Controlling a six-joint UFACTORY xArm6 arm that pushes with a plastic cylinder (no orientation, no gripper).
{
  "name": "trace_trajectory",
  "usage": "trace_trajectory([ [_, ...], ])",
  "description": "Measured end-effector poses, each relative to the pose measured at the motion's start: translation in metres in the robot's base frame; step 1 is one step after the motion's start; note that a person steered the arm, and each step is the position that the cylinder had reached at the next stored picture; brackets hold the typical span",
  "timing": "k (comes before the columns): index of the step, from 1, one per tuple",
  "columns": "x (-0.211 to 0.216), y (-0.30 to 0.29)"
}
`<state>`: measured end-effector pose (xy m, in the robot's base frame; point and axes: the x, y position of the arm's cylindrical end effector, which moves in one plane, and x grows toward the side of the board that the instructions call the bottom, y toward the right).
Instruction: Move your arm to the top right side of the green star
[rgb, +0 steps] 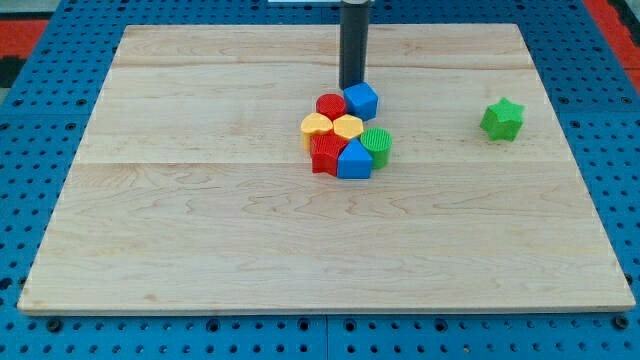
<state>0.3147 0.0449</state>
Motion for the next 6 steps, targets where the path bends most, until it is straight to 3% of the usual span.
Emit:
trace_trajectory([
  [2,0.023,0.003],
  [4,0.004,-0.019],
  [5,-0.046,0.025],
  [6,-0.054,0.132],
])
